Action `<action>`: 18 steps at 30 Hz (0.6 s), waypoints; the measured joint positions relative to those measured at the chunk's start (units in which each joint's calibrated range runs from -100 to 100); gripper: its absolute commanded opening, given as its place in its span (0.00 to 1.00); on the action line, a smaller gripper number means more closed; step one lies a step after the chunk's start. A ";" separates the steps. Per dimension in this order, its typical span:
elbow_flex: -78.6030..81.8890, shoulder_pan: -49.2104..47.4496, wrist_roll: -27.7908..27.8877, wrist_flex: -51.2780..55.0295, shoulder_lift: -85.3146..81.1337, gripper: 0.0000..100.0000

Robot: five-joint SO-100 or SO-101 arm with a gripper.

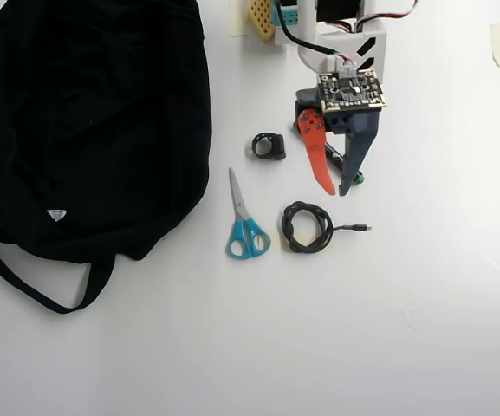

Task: Put the green marker into the black bag

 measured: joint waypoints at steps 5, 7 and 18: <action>-1.81 -1.91 -0.24 13.57 0.00 0.02; -1.81 -2.79 -0.24 18.29 0.00 0.02; -1.81 -3.82 -0.24 28.08 0.00 0.02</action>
